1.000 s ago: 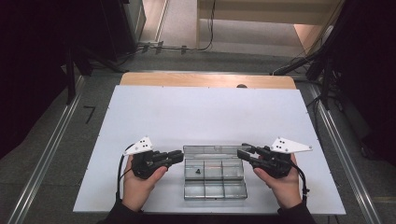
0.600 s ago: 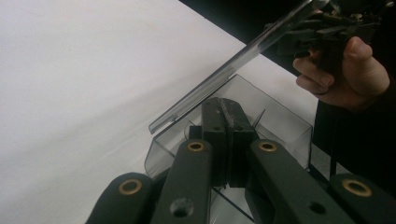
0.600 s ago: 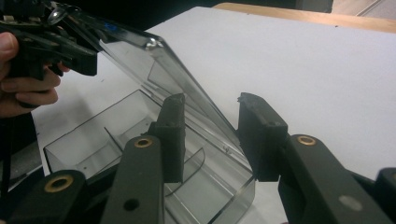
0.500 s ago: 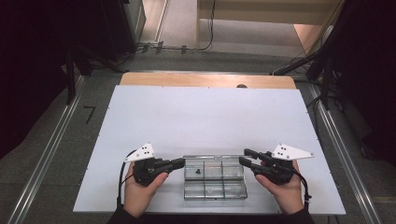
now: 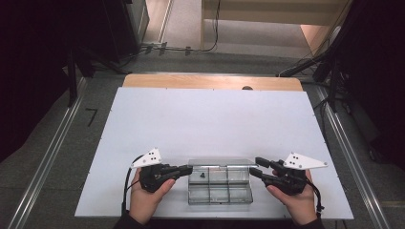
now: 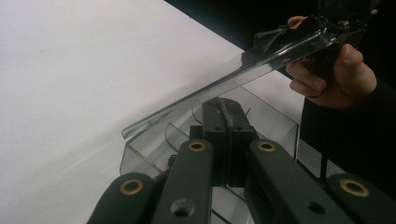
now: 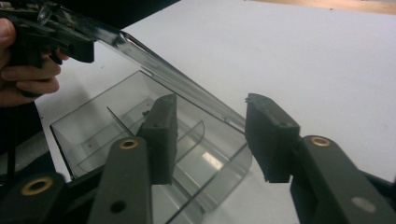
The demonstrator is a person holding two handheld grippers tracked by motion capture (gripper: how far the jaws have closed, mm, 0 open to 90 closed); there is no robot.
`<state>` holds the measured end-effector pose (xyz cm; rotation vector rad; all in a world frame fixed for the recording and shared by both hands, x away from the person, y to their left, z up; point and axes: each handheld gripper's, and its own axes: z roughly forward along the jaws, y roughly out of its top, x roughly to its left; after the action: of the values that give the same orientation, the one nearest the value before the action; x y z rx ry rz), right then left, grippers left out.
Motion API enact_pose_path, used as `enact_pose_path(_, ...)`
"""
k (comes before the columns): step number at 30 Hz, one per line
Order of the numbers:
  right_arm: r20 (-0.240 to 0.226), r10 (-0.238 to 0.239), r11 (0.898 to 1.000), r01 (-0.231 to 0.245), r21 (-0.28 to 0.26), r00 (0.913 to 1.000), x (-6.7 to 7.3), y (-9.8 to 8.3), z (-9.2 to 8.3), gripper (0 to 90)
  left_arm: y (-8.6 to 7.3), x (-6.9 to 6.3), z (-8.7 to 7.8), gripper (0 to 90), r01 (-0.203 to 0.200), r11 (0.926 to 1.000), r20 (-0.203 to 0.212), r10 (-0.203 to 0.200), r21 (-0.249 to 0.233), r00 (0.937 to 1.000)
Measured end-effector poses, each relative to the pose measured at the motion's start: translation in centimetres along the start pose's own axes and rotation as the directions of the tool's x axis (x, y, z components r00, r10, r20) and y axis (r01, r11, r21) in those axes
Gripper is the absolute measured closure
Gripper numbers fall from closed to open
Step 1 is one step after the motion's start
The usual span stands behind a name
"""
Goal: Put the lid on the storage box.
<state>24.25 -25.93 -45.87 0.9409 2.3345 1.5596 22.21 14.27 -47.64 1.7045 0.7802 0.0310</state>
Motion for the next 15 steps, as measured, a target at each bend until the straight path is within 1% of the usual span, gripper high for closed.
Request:
enact_pose_path(2, -0.006, 0.019, 1.0, -0.019, 0.004, 0.9998, -0.1, -0.5, -0.3, 62.0, -0.1, -0.1, 0.0, 89.7, -0.005, 1.0, 0.0, 0.005, 0.002, 1.0)
enact_pose_path(6, -0.012, 0.058, 0.998, -0.058, 0.018, 0.9983, -0.2, -1.2, -0.6, 74.7, -0.3, -0.3, -0.2, 89.8, -0.001, 1.0, 0.0, 0.001, -0.006, 1.0)
enact_pose_path(7, -0.015, 0.061, 0.998, -0.061, 0.018, 0.998, -0.1, -1.3, -0.7, 77.6, -0.3, -0.4, -0.2, 89.7, -0.001, 1.0, -0.002, 0.001, -0.006, 1.0)
enact_pose_path(9, -0.018, 0.059, 0.998, -0.058, 0.018, 0.9981, 0.1, -1.4, -0.8, 82.3, -0.4, -0.5, -0.3, 89.8, 0.001, 1.0, 0.0, -0.001, -0.01, 1.0)
enact_pose_path(11, -0.031, 0.051, 0.999, -0.051, 0.01, 0.9982, 0.4, -1.4, -0.9, 85.6, -0.6, -0.6, -0.4, 89.8, 0.001, 1.0, 0.001, -0.001, -0.008, 1.0)
enact_pose_path(15, -0.043, 0.035, 0.999, -0.035, 0.011, 0.9985, 1.0, -1.5, -0.8, 88.0, -1.0, -0.9, -0.4, 89.8, 0.001, 1.0, 0.003, -0.001, -0.002, 1.0)
